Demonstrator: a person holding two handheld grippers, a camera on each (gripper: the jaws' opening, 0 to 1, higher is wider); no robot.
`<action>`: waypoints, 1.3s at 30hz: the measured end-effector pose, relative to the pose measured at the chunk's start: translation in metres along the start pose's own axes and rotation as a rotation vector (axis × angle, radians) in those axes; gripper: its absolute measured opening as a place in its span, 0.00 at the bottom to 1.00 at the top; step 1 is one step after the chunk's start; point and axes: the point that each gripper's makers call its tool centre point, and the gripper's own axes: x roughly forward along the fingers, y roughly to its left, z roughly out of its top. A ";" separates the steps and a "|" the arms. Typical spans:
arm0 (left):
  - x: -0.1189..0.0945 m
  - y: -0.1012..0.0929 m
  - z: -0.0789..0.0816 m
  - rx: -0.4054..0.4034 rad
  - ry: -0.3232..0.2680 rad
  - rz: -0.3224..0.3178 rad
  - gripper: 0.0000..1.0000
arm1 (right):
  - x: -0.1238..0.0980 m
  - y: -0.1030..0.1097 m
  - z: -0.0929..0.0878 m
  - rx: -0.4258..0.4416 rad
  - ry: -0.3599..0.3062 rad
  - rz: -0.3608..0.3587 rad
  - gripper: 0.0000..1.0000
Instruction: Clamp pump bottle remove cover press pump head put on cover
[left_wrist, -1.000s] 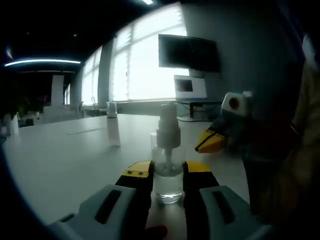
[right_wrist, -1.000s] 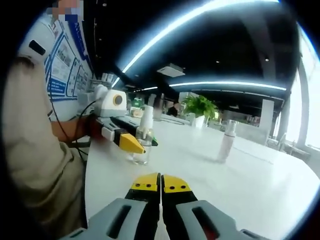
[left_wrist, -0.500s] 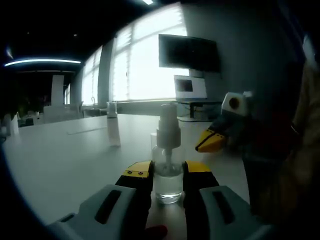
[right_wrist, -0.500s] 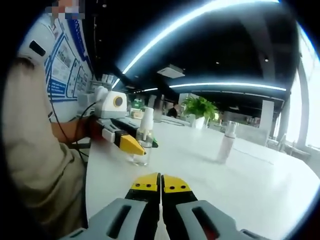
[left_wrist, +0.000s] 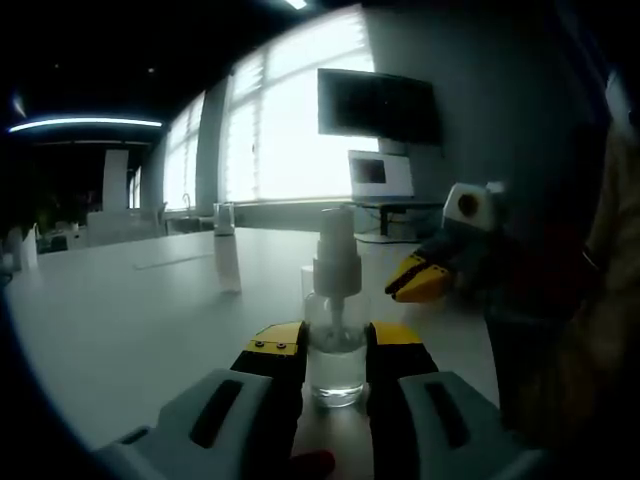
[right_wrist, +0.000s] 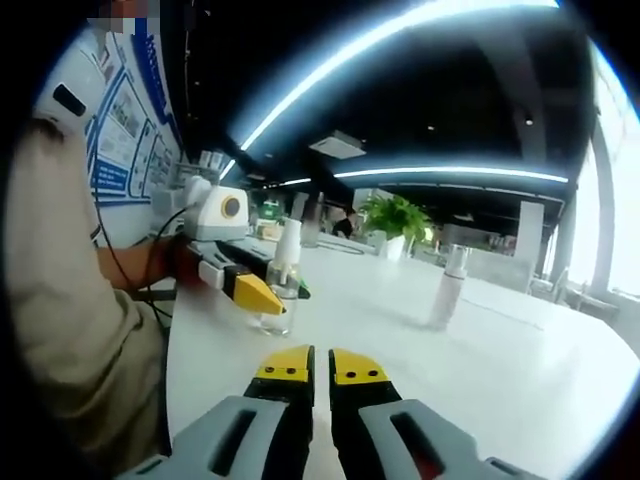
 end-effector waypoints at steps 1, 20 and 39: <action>0.000 0.000 0.000 0.000 0.000 0.000 0.15 | 0.000 -0.002 0.001 0.004 0.000 -0.008 0.02; 0.000 0.001 0.000 0.006 -0.001 -0.002 0.15 | -0.002 -0.044 0.008 0.110 -0.023 -0.152 0.14; 0.000 -0.001 0.000 0.007 -0.001 -0.003 0.15 | 0.012 -0.081 0.005 0.142 -0.008 -0.322 0.23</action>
